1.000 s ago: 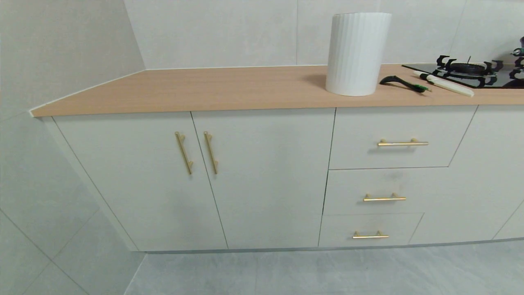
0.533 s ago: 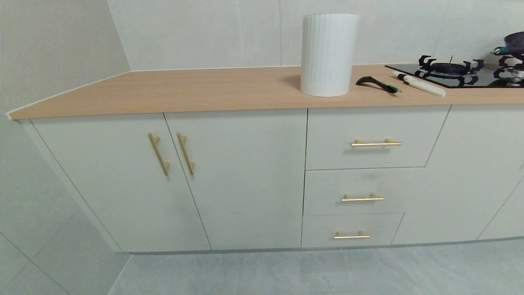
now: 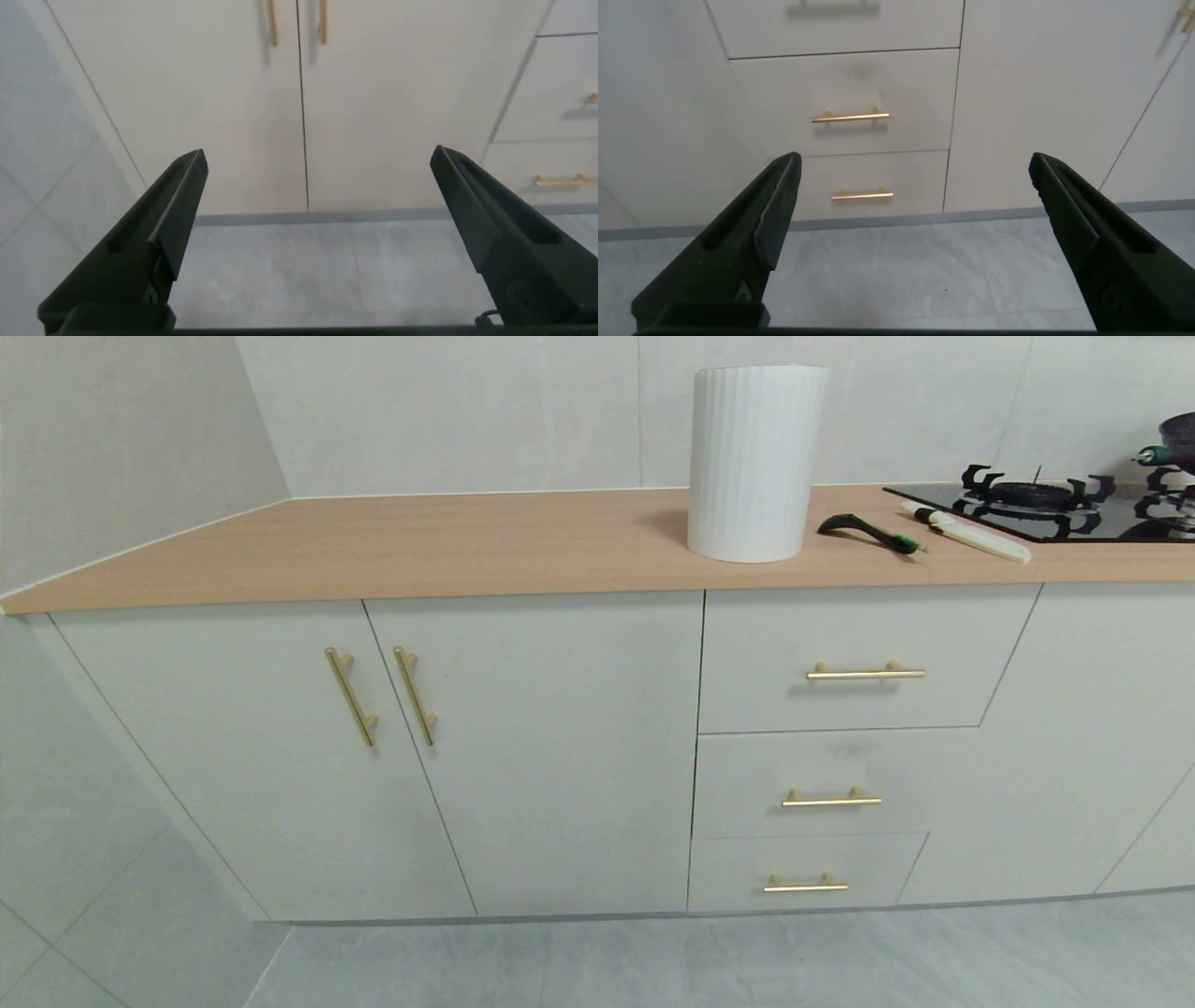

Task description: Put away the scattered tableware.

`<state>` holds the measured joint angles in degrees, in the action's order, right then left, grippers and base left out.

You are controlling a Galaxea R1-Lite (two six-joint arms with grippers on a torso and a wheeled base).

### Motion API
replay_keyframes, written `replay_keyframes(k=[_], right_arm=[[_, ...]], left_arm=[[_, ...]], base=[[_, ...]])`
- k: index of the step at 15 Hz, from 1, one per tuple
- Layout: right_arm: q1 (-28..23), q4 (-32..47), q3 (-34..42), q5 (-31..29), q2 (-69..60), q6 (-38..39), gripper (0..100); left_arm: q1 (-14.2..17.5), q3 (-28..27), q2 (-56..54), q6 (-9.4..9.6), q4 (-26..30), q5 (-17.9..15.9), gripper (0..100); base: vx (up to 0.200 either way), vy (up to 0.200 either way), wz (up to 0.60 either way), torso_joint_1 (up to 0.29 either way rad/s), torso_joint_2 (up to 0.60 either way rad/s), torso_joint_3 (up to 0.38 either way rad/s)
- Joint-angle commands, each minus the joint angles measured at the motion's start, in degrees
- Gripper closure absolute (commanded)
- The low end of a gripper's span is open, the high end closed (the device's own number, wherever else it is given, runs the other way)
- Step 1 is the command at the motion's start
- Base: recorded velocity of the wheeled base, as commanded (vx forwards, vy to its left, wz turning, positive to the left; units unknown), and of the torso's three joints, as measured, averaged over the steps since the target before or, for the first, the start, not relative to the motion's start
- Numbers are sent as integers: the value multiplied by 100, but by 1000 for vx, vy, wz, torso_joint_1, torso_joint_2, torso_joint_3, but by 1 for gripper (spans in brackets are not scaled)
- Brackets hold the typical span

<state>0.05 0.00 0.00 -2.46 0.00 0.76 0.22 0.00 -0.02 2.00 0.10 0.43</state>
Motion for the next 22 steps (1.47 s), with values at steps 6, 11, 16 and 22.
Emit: replay_keyframes(k=[6,11,16,22], right_arm=[[4,-9,0,0,9,4,0],[4,-9,0,0,9,4,0],[4,-9,0,18,9,-5,0],[65,-18,-571,255,272,-93,0]], left_arm=[[4,0,2,-165,-1,1,0],[4,0,2,-200,-1,1,0],[4,0,2,-200,-1,1,0],[4,0,2,-200,-1,1,0]], base=[[100,0,0,0,0,2],[0,0,0,0,0,0],[0,0,0,0,0,0],[0,0,0,0,0,0]])
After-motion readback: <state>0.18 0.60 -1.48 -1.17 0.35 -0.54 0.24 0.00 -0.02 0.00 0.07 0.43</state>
